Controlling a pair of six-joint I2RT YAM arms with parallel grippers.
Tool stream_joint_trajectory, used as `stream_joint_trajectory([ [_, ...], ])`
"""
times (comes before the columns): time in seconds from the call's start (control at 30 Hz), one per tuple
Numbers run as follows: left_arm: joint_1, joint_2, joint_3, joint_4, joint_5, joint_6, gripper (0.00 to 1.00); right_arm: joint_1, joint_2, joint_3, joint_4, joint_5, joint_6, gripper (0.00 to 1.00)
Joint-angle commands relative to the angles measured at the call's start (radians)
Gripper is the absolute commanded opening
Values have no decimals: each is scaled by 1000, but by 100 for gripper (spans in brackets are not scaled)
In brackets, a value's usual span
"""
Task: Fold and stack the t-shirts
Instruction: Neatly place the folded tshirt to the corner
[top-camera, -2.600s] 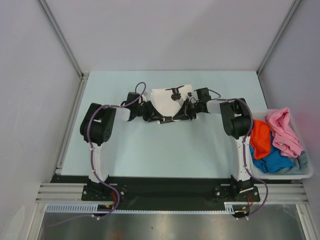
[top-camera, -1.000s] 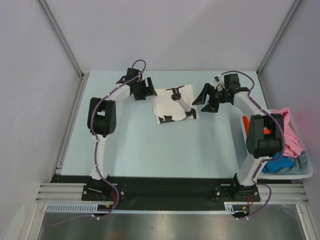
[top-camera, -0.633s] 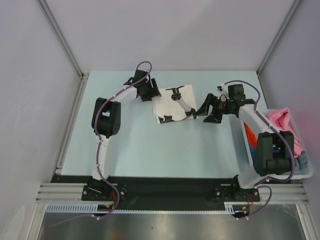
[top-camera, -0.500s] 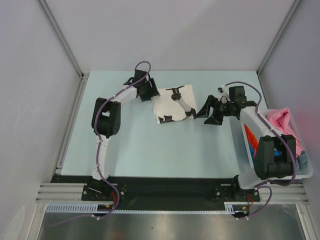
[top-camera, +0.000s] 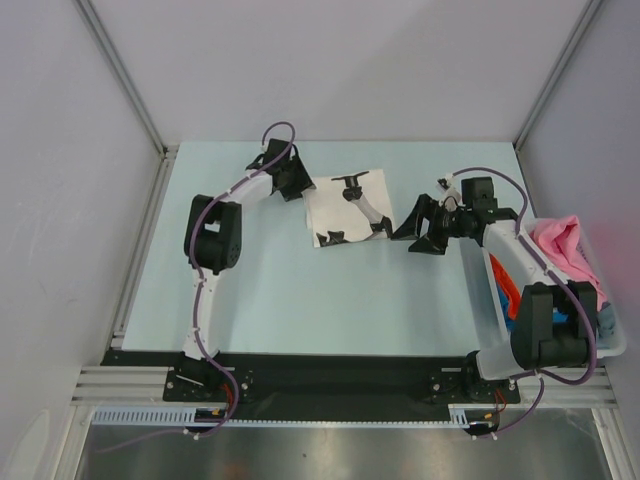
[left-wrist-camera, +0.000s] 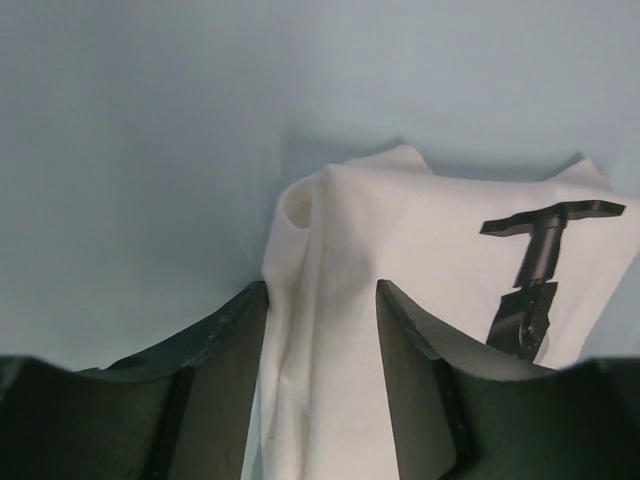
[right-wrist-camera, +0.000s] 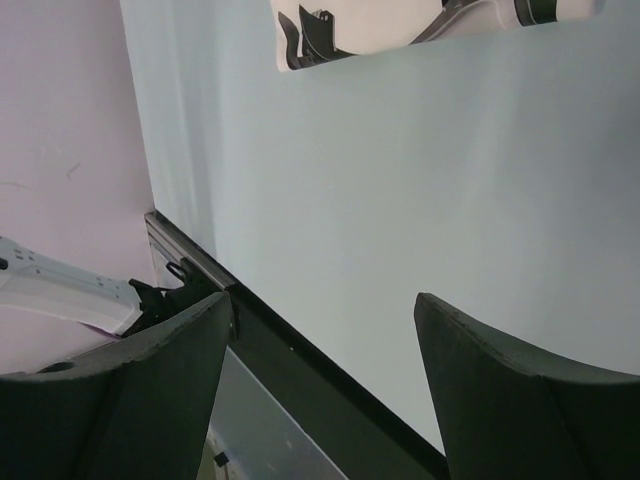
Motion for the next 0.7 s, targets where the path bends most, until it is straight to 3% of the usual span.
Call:
stream_joint_trajectory([
  [0.0, 11, 65, 30, -119, -3, -60, 53, 0, -46, -12, 11, -32, -2, 80],
  [0.53, 0, 120, 119, -178, 11, -71, 48, 32, -69, -25, 10, -40, -2, 80],
  [0.67, 0, 125, 116, -152, 35, -72, 40, 40, -75, -21, 0, -32, -8, 80],
])
